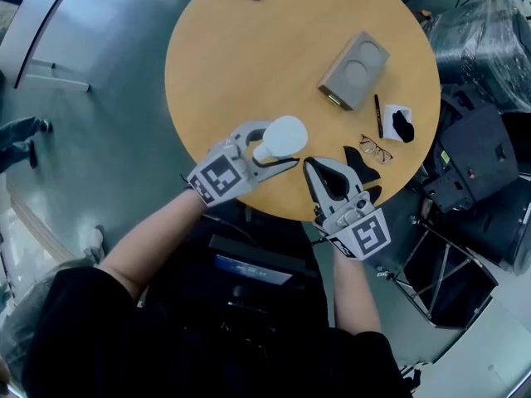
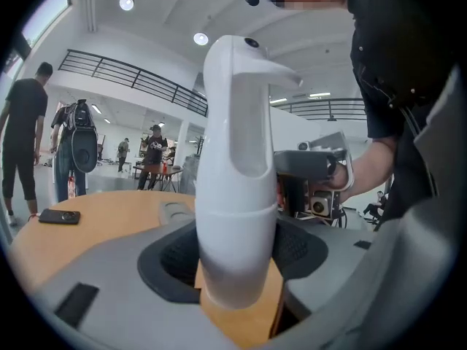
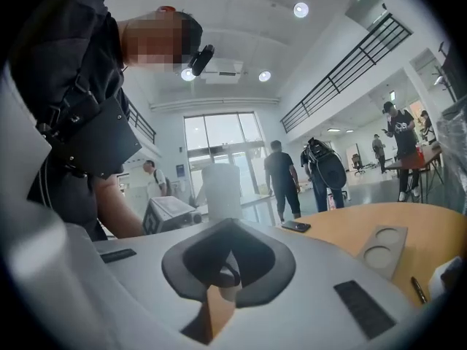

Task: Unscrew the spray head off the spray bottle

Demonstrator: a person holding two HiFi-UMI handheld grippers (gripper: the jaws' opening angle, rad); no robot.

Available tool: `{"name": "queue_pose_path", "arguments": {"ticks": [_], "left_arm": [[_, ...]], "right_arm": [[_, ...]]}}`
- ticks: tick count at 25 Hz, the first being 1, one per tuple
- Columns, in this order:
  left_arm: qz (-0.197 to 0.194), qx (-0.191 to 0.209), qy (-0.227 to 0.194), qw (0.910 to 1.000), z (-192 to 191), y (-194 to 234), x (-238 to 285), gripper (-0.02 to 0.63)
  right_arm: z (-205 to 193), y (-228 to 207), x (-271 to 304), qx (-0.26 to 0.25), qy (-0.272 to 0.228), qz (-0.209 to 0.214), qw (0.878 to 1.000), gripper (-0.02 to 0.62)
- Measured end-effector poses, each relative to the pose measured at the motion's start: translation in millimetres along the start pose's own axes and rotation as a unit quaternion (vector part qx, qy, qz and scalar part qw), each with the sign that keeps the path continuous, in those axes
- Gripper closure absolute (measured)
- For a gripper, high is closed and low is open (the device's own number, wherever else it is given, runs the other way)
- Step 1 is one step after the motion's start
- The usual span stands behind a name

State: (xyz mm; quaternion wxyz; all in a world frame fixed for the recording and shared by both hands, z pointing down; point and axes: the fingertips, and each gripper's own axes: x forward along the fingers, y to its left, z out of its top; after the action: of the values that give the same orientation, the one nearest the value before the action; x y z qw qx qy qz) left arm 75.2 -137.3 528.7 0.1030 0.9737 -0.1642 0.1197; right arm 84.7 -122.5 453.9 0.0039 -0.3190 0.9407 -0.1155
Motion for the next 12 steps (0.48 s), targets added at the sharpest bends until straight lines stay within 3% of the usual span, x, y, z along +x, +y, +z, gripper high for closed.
{"name": "queue_pose_path", "arguments": {"ticks": [6, 12], "left_arm": [[-0.002, 0.015, 0.009, 0.9998, 48, -22, -28, 0.301], [0.052, 0.023, 0.021, 0.9981, 79, -23, -45, 0.299]], "right_arm": [[43, 40, -4, -0.007, 0.006, 0.031, 0.999, 0.585], [88, 58, 9, -0.028, 0.003, 0.031, 0.999, 0.434]]}}
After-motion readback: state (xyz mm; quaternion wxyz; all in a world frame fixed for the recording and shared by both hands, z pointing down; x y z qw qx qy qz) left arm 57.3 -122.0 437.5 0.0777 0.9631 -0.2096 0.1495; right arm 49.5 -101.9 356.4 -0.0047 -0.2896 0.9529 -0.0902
